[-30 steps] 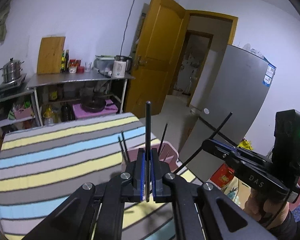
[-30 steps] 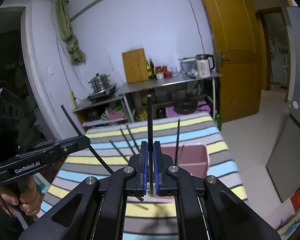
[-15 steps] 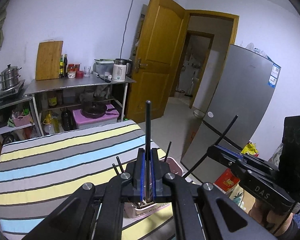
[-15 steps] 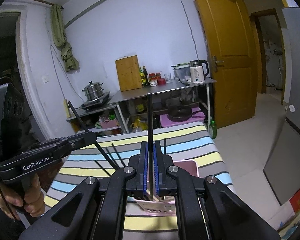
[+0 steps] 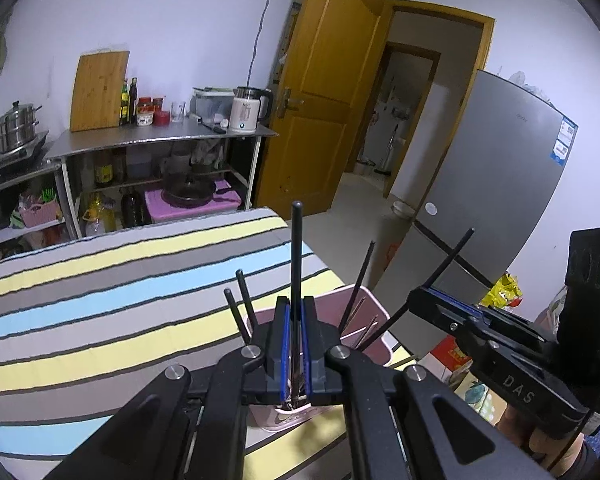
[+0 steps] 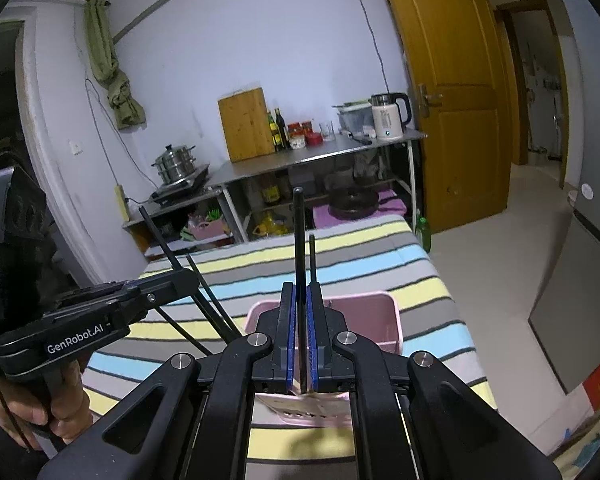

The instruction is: Organize utensils

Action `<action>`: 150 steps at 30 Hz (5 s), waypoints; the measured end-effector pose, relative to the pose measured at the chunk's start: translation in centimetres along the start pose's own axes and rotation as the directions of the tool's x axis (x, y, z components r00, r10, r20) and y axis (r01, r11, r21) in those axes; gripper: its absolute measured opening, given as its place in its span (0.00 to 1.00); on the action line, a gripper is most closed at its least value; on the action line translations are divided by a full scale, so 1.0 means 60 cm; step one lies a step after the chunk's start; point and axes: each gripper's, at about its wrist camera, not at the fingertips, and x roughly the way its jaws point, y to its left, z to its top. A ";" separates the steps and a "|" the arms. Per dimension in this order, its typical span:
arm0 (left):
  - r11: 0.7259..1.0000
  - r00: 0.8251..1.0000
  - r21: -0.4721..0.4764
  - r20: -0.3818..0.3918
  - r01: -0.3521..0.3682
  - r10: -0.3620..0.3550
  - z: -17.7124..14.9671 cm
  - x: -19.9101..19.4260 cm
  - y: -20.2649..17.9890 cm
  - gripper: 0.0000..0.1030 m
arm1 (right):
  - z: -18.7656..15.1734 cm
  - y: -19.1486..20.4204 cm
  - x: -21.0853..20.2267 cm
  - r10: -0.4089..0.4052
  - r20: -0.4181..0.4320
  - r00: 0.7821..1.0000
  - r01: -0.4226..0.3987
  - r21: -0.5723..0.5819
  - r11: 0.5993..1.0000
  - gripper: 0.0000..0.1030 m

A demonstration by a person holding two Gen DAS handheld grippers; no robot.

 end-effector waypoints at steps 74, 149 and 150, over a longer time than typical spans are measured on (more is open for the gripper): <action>0.992 0.988 0.053 0.115 -0.113 0.107 -0.275 -0.107 0.004 0.36 | -0.211 0.026 -0.097 -0.071 0.005 0.997 0.071 -0.072 0.995 0.17; 0.985 0.980 0.081 0.139 -0.152 0.140 -0.322 -0.126 -0.003 0.36 | -0.250 0.022 -0.104 -0.102 -0.030 0.994 0.099 -0.080 0.992 0.19; 0.985 0.980 0.082 0.139 -0.152 0.140 -0.322 -0.126 -0.004 0.36 | -0.250 0.022 -0.104 -0.102 -0.030 0.994 0.099 -0.079 0.992 0.19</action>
